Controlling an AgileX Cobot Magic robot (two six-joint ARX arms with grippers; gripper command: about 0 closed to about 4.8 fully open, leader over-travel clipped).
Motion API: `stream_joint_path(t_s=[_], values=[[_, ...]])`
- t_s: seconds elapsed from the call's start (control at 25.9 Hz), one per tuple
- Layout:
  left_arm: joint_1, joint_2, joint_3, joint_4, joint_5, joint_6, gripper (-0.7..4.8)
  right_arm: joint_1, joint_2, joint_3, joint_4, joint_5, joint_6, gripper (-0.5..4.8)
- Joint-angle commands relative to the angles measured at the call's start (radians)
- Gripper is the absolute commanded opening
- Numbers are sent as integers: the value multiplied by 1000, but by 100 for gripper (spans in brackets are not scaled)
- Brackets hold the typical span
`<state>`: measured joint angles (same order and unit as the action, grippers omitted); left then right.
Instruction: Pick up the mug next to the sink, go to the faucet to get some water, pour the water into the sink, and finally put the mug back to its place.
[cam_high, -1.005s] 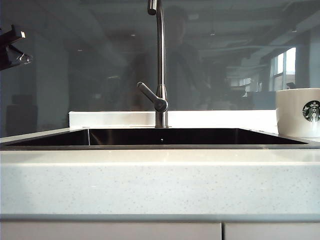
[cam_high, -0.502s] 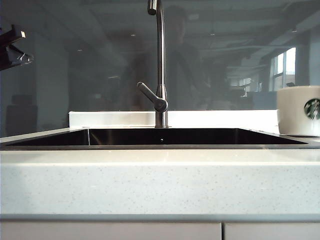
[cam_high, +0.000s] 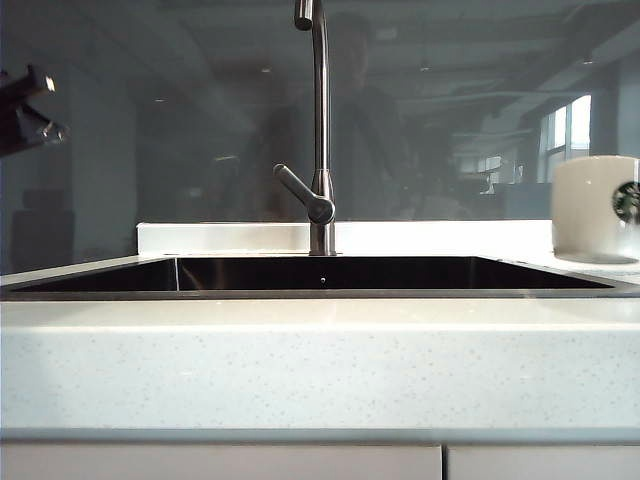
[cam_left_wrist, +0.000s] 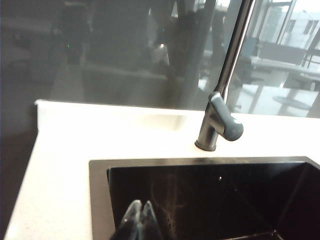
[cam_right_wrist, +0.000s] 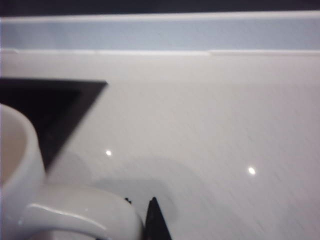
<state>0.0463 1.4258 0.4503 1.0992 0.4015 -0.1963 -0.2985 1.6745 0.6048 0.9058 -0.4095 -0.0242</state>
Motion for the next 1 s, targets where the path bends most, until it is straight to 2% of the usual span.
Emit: stream_joint_path(t_s=[0.04, 0.08, 0.15, 0.27, 0.35, 0.58, 0.62, 0.66, 0.73, 0.81, 0.89, 0.97, 1.0], values=[[1, 95, 76, 10, 5, 2, -5, 105, -53, 83, 25, -15, 33, -6], [1, 165, 136, 10, 8, 1, -5, 177, -61, 151, -55, -7, 32, -6], [1, 256, 225, 10, 49, -1, -5, 248, -63, 232, -154, 18, 31, -6], [1, 408, 393, 9, 163, -32, -5, 376, -56, 396, -349, 150, 13, -6], [-1, 521, 527, 9, 212, -75, -5, 440, -43, 492, -433, 201, -24, -6], [-13, 861, 984, 9, 423, -272, -4, 583, 68, 773, -565, 261, -66, -6], [-24, 958, 1131, 8, 471, -334, -2, 613, 111, 855, -599, 286, -67, -6], [-37, 1052, 1288, 7, 519, -385, 10, 632, 148, 922, -640, 318, -86, -6], [-56, 1131, 1429, -6, 541, -411, 86, 652, 187, 993, -677, 338, -98, -6], [-77, 1189, 1540, -35, 546, -415, 178, 657, 212, 1048, -704, 344, -101, -6], [-97, 1220, 1610, -74, 546, -411, 225, 666, 229, 1081, -708, 359, -103, -6], [-118, 1233, 1656, -113, 546, -370, 246, 666, 234, 1097, -711, 367, -104, -6], [-138, 1233, 1670, -148, 537, -299, 247, 667, 234, 1105, -711, 370, -104, -6]])
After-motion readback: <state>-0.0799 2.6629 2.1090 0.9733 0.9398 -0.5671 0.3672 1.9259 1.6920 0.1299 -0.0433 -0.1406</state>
